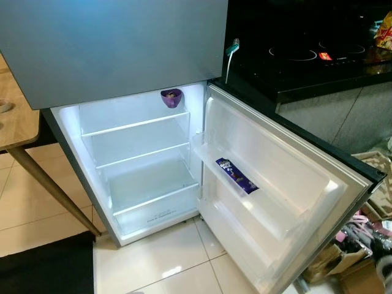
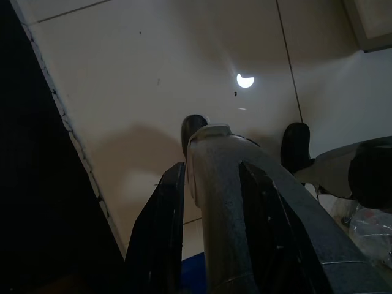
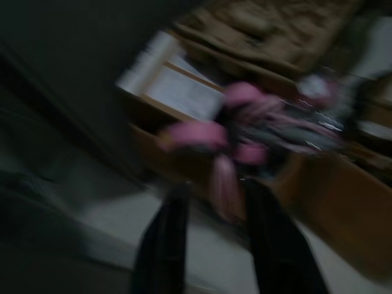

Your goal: Restocking fridge

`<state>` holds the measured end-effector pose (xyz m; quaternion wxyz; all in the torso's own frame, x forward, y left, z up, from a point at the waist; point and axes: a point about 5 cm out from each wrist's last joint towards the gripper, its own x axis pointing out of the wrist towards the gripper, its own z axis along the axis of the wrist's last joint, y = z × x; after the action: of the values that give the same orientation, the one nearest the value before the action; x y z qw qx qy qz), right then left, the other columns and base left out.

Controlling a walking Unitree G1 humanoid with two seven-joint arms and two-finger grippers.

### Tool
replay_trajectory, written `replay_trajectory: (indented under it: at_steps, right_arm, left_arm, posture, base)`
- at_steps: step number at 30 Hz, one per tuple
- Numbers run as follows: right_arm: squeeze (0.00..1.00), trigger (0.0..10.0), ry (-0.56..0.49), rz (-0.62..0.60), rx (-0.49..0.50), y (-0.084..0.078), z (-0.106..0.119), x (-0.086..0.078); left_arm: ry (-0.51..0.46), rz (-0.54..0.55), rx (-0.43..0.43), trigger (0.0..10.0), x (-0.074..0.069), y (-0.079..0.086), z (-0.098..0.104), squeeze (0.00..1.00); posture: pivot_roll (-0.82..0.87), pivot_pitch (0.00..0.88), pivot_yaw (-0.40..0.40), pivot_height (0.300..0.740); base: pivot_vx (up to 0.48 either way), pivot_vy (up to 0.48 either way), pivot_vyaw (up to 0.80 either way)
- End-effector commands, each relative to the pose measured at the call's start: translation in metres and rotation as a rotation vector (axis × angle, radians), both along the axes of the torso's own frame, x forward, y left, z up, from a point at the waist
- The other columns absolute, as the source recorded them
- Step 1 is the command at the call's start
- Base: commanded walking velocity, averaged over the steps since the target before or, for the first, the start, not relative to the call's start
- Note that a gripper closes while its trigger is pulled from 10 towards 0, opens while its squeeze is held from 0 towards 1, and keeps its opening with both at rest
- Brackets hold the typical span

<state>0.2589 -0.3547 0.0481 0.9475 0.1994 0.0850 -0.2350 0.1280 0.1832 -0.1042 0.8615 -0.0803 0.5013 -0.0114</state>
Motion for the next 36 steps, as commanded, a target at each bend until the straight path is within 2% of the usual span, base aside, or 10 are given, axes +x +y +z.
replay_trajectory:
  at_steps: [1,3,4,5,6,17,27,29,33,36]
  right_arm:
    - [0.0,0.0,-0.077,0.061,0.007,0.004,0.008,0.008]
    - [0.0,0.0,-0.09,0.094,0.003,0.008,0.01,0.011]
    - [0.0,4.5,-0.106,0.121,0.004,0.01,0.012,0.015]
    - [0.0,4.5,-0.106,0.121,0.004,0.01,0.012,0.015]
    - [0.0,10.0,-0.13,0.165,0.021,0.015,0.013,0.018]
    - [0.0,10.0,-0.199,0.639,0.138,0.059,0.006,0.024]
    - [0.0,10.0,-0.191,1.092,0.278,0.092,-0.008,0.004]
    - [0.0,10.0,-0.164,1.105,0.274,0.096,-0.013,0.001]
    - [0.0,10.0,0.127,0.773,0.084,0.084,-0.043,-0.004]
    - [0.0,10.0,0.177,0.68,0.108,0.082,-0.052,-0.011]
  left_arm:
    - [0.027,-0.003,0.001,10.0,-0.008,0.002,-0.002,0.0]
    - [0.026,-0.003,0.001,10.0,-0.008,0.002,-0.002,0.0]
    - [0.025,-0.003,0.0,10.0,-0.008,0.002,-0.002,0.0]
    - [0.025,-0.003,0.0,10.0,-0.008,0.002,-0.002,0.0]
    - [0.025,-0.003,0.0,10.0,-0.007,0.002,-0.002,0.0]
    - [0.021,-0.005,0.003,10.0,-0.006,0.003,-0.002,0.0]
    - [0.018,-0.012,0.005,10.0,-0.005,0.005,-0.001,0.0]
    - [0.017,-0.012,0.003,10.0,-0.005,0.004,-0.001,0.0]
    - [0.018,-0.015,0.0,10.0,-0.005,0.003,-0.001,0.0]
    - [0.019,-0.018,0.002,10.0,-0.005,0.003,-0.001,0.0]
  posture:
    - [-0.09,0.024,-0.001,0.74]
    - [-0.09,0.024,-0.001,0.74]
    - [-0.09,0.024,-0.001,0.74]
    - [-0.09,0.024,-0.001,0.74]
    - [-0.09,0.022,-0.001,0.74]
    - [-0.09,0.023,0.0,0.74]
    - [-0.09,0.019,0.001,0.74]
    - [-0.09,0.019,0.001,0.74]
    - [-0.09,0.019,0.001,0.74]
    - [-0.09,0.019,0.001,0.74]
  base:
    - [0.0,0.0,0.0]
    - [0.0,0.0,0.0]
    - [0.0,0.0,0.0]
    - [0.0,0.0,0.0]
    - [0.0,0.0,0.0]
    - [0.0,0.0,0.0]
    - [0.0,0.0,0.0]
    - [0.0,0.0,0.0]
    - [0.0,0.0,0.0]
    - [0.0,0.0,0.0]
